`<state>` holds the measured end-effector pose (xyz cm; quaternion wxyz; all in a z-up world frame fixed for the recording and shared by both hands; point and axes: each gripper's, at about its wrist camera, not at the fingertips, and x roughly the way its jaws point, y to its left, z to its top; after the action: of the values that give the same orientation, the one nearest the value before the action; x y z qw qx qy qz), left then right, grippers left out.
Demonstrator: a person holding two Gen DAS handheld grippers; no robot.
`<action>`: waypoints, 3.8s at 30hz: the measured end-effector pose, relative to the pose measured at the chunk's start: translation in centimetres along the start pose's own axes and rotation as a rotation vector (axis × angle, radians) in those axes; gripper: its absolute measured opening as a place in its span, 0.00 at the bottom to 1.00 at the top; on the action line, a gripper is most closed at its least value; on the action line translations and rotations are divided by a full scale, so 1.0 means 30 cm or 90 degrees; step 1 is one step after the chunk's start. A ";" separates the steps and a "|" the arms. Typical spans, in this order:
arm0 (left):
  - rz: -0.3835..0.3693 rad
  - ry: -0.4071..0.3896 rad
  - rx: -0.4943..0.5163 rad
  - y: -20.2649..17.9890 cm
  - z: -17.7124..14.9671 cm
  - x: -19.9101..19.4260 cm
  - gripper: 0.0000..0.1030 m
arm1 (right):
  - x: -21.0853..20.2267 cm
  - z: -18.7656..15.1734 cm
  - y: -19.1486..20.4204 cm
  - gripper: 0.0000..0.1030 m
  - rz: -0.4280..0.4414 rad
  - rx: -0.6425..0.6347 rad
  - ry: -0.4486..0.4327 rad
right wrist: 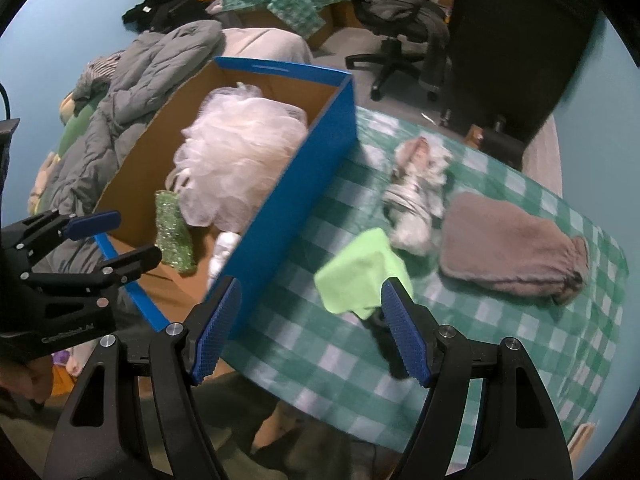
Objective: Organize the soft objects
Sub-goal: 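Withdraw both tools from the box back over the table, then close the right tool on the black sock under the green cloth, then grasp the green microfiber cloth with the left tool while the right lifts the sock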
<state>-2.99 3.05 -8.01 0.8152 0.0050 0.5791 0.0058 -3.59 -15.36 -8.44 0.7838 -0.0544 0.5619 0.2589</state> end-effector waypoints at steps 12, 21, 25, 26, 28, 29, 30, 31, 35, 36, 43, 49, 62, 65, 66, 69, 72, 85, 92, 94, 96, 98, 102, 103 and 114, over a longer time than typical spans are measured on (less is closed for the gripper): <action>-0.039 -0.013 0.048 -0.172 0.032 -0.003 0.65 | -0.027 -0.080 -0.151 0.72 -0.026 0.028 0.008; -0.058 0.005 0.088 -0.292 0.030 0.048 0.65 | -0.009 -0.136 -0.233 0.72 -0.040 0.041 0.020; -0.059 0.008 0.111 -0.339 0.032 0.068 0.65 | -0.002 -0.169 -0.267 0.72 -0.044 0.050 0.026; -0.061 0.011 0.116 -0.349 0.033 0.073 0.65 | -0.001 -0.172 -0.273 0.72 -0.044 0.052 0.028; -0.067 0.016 0.126 -0.371 0.034 0.087 0.65 | 0.004 -0.184 -0.287 0.72 -0.047 0.055 0.031; -0.067 0.017 0.129 -0.376 0.034 0.092 0.66 | 0.007 -0.190 -0.295 0.72 -0.047 0.057 0.033; -0.067 0.020 0.131 -0.384 0.035 0.102 0.66 | 0.009 -0.194 -0.300 0.72 -0.048 0.058 0.035; -0.069 0.024 0.131 -0.391 0.036 0.114 0.66 | 0.011 -0.199 -0.306 0.72 -0.049 0.059 0.036; -0.073 0.039 0.123 -0.402 0.039 0.150 0.66 | 0.019 -0.211 -0.321 0.72 -0.051 0.060 0.040; -0.073 0.040 0.121 -0.403 0.039 0.158 0.66 | 0.023 -0.213 -0.322 0.72 -0.052 0.060 0.041; -0.069 0.064 0.117 -0.411 0.031 0.223 0.66 | 0.055 -0.221 -0.339 0.72 -0.053 0.056 0.054; -0.059 0.070 0.107 -0.405 0.025 0.249 0.66 | 0.081 -0.222 -0.334 0.72 -0.041 0.045 0.058; -0.028 0.059 0.104 -0.378 0.018 0.263 0.69 | 0.187 -0.201 -0.315 0.72 -0.010 0.032 0.073; -0.018 0.058 0.101 -0.369 0.020 0.274 0.72 | 0.212 -0.195 -0.305 0.72 -0.005 0.021 0.077; -0.015 0.058 0.100 -0.366 0.021 0.277 0.73 | 0.217 -0.192 -0.302 0.72 -0.004 0.018 0.078; -0.016 0.059 0.099 -0.362 0.021 0.278 0.73 | 0.243 -0.186 -0.290 0.72 -0.004 0.007 0.081; -0.021 0.060 0.100 -0.364 0.019 0.275 0.73 | 0.271 -0.189 -0.281 0.70 -0.016 -0.007 0.082; -0.040 0.072 0.094 -0.382 0.013 0.275 0.73 | 0.266 -0.252 -0.286 0.32 -0.018 -0.031 0.115; -0.055 0.087 0.108 -0.435 0.015 0.291 0.73 | 0.219 -0.335 -0.395 0.32 -0.029 0.014 0.116; -0.059 0.092 0.113 -0.454 0.022 0.303 0.73 | 0.209 -0.353 -0.429 0.32 -0.034 0.029 0.115; -0.063 0.098 0.116 -0.464 0.027 0.314 0.74 | 0.197 -0.372 -0.463 0.32 -0.040 0.042 0.114; -0.070 0.103 0.118 -0.475 0.035 0.330 0.78 | 0.183 -0.385 -0.491 0.32 -0.045 0.055 0.112; -0.093 0.112 0.106 -0.495 0.066 0.376 0.78 | 0.161 -0.403 -0.553 0.35 -0.040 0.087 0.097; -0.101 0.113 0.103 -0.498 0.075 0.384 0.78 | 0.158 -0.407 -0.564 0.35 -0.038 0.095 0.094; -0.045 0.132 0.144 -0.597 0.124 0.526 0.83 | 0.162 -0.375 -0.585 0.69 -0.052 0.087 0.082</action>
<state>5.77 -14.62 -21.95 0.7450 0.0757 0.6570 -0.0877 -3.83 -33.02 -20.53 0.7578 -0.0398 0.6247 0.1838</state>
